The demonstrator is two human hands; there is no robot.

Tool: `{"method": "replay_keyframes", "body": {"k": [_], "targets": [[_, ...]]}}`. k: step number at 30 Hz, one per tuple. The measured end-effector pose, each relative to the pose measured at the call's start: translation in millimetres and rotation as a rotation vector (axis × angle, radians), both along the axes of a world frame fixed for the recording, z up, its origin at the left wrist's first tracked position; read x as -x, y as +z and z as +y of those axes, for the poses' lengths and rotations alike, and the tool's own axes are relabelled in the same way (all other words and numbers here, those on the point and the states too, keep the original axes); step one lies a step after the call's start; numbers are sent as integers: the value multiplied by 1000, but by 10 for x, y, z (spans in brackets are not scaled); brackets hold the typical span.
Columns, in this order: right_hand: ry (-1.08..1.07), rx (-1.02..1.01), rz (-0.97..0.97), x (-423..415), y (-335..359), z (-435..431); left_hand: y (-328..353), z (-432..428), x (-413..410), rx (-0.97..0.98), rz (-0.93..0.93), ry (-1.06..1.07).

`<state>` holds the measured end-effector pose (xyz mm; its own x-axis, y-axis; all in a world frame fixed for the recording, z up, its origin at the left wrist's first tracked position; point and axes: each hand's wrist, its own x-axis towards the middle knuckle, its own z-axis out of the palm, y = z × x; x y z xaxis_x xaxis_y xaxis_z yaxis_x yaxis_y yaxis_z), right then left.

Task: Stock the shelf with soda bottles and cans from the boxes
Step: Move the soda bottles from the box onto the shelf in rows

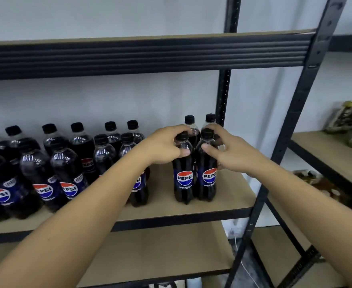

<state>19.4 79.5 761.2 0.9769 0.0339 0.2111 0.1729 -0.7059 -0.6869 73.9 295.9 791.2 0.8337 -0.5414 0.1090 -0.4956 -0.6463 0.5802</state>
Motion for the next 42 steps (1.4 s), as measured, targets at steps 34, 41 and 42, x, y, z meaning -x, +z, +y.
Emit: {"method": "replay_keyframes", "body": {"k": [34, 41, 42], "targets": [[-23, 109, -17, -133, -71, 102, -19, 216, 31, -163, -113, 48], [130, -136, 105, -150, -9, 12, -24, 226, -12, -156, -100, 44], [136, -172, 109, -141, -9, 27, -23, 230, -19, -156, -99, 46]]}}
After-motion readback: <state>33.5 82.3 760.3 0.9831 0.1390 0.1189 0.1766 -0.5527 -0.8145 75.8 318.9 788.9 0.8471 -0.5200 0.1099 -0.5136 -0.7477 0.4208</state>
